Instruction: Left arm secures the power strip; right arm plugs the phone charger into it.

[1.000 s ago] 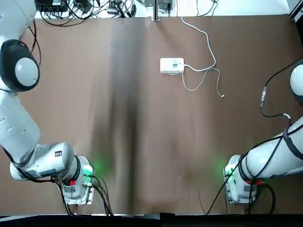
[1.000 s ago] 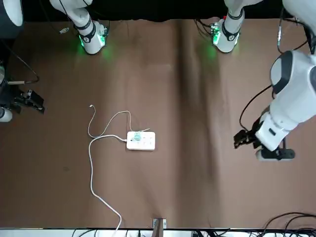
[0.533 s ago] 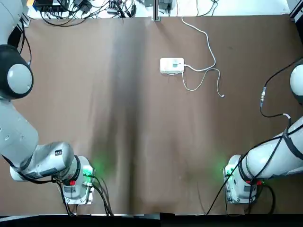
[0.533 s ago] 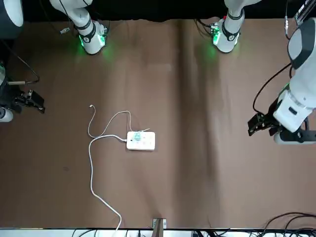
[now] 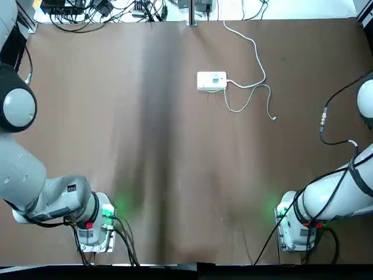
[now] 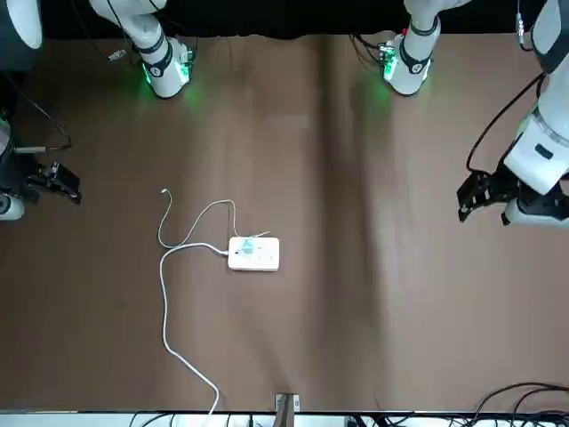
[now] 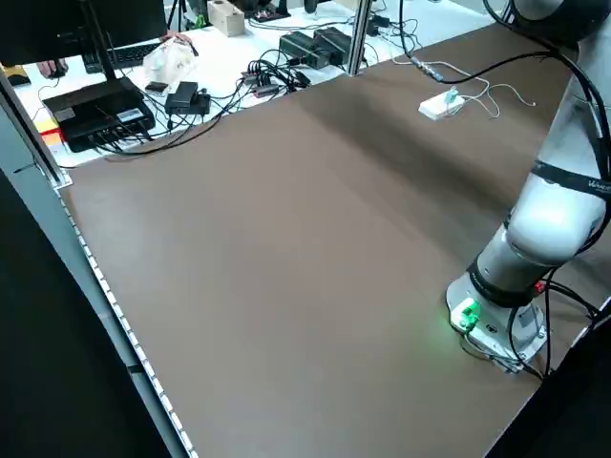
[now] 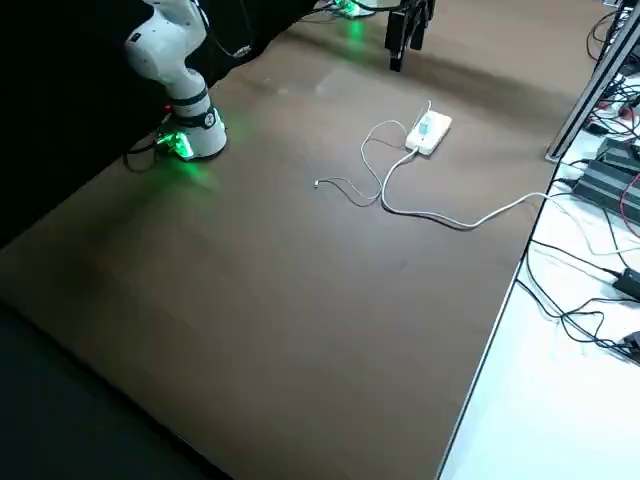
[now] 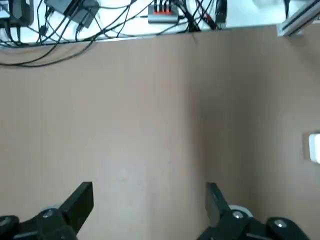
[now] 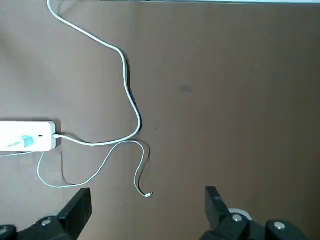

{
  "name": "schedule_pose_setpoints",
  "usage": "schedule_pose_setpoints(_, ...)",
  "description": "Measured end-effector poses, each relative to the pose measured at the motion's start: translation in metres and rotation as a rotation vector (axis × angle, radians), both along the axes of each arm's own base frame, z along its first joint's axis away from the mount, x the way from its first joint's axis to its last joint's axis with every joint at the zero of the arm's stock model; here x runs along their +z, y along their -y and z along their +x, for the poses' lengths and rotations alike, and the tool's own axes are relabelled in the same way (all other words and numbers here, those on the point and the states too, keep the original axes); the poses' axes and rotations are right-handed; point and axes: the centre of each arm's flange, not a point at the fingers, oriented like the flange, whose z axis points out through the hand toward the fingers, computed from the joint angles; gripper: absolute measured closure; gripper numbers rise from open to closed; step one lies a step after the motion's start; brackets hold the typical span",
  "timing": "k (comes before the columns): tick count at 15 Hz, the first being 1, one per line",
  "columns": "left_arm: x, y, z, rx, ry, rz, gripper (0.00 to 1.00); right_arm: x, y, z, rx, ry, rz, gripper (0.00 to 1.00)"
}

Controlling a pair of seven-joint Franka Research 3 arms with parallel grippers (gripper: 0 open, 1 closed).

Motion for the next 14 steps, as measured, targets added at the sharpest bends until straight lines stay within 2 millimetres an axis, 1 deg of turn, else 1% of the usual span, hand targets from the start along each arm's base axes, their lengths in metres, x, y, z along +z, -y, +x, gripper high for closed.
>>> schedule_pose_setpoints(1,0.0,-0.006,-0.002,-0.007,-0.02,0.009,0.01,0.0,0.0,0.0,0.0,0.0,0.0,0.0)
schedule_pose_setpoints(4,-0.001,-0.033,-0.007,-0.018,-0.067,0.027,0.01,-0.001,-0.003,0.0,0.004,-0.002,0.002,0.0)
schedule_pose_setpoints(6,0.004,-0.041,-0.011,-0.014,-0.071,0.033,0.0,-0.006,-0.004,-0.001,0.006,-0.016,0.002,0.0)
schedule_pose_setpoints(7,0.01,-0.04,-0.014,-0.013,-0.065,0.036,0.0,-0.011,-0.004,-0.001,0.006,-0.025,0.001,0.0)
schedule_pose_setpoints(8,0.027,-0.039,-0.024,-0.009,-0.038,0.045,0.0,-0.014,-0.003,-0.001,0.005,-0.032,0.001,0.0)
schedule_pose_setpoints(9,0.037,-0.045,-0.029,0.004,-0.025,0.051,0.0,-0.013,-0.003,-0.001,0.004,-0.03,0.001,0.0)
schedule_pose_setpoints(10,0.043,-0.053,-0.033,0.014,-0.019,0.056,0.0,-0.01,-0.002,-0.002,0.003,-0.026,0.002,0.0)
schedule_pose_setpoints(12,0.052,-0.081,-0.038,0.007,-0.012,0.072,0.0,-0.004,0.003,-0.005,-0.004,-0.015,0.003,0.0)
schedule_pose_setpoints(14,0.051,-0.102,-0.038,0.003,-0.02,0.057,0.0,-0.001,0.005,-0.007,-0.008,-0.01,0.004,0.0)
